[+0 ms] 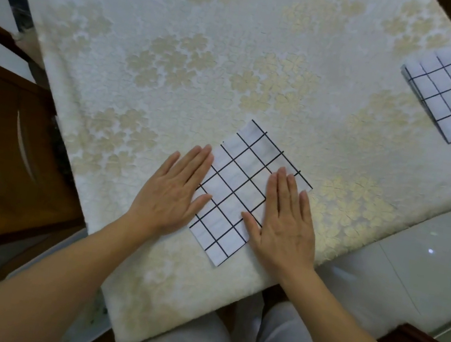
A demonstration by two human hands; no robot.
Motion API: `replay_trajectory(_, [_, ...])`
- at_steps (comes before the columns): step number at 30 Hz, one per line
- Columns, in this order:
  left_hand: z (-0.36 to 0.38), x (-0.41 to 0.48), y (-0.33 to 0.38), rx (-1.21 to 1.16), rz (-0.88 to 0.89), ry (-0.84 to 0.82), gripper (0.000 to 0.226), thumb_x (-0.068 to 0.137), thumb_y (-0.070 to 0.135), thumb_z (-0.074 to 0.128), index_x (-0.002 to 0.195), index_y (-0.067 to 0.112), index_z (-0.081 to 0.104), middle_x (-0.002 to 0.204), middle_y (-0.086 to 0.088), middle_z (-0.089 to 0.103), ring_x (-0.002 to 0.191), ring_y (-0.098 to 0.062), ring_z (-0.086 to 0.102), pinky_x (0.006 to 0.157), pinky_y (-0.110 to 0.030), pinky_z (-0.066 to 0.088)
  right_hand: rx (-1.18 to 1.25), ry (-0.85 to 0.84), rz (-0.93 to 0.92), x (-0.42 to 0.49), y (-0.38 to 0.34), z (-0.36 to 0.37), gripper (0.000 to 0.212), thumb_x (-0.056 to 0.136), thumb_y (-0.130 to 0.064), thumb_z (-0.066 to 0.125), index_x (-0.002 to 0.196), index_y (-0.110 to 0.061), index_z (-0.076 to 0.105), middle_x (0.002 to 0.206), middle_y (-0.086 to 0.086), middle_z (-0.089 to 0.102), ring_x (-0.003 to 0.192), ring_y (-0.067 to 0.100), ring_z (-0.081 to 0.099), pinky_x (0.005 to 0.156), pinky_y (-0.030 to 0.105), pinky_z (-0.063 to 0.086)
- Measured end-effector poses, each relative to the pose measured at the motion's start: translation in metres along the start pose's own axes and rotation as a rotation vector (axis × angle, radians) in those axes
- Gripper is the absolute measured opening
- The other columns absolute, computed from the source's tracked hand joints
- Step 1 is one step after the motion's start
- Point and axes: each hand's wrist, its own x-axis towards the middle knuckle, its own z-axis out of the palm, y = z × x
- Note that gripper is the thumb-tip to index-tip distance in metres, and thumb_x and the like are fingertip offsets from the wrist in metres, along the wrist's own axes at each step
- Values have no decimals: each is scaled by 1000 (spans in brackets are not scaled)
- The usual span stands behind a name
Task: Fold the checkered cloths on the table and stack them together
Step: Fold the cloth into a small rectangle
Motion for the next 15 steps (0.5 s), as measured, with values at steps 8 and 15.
replay_trajectory(8, [-20, 5, 6, -93, 21, 65, 68, 103, 47, 23, 158, 8, 10, 166, -5, 5, 153, -16, 1, 124, -42, 10, 86, 27, 8, -6, 11, -13, 76, 101, -56, 25, 157, -6, 14, 166, 11, 12, 153, 23, 8, 123, 46, 16])
replay_trajectory(15, [-50, 90, 42, -38, 494, 190, 46, 97, 17, 49, 141, 3, 49, 144, -15, 51, 135, -30, 46, 115, -45, 35, 138, 178, -29, 12, 34, -29, 49, 98, -31, 48, 141, -8, 50, 142, 13, 53, 136, 31, 45, 110, 47, 40])
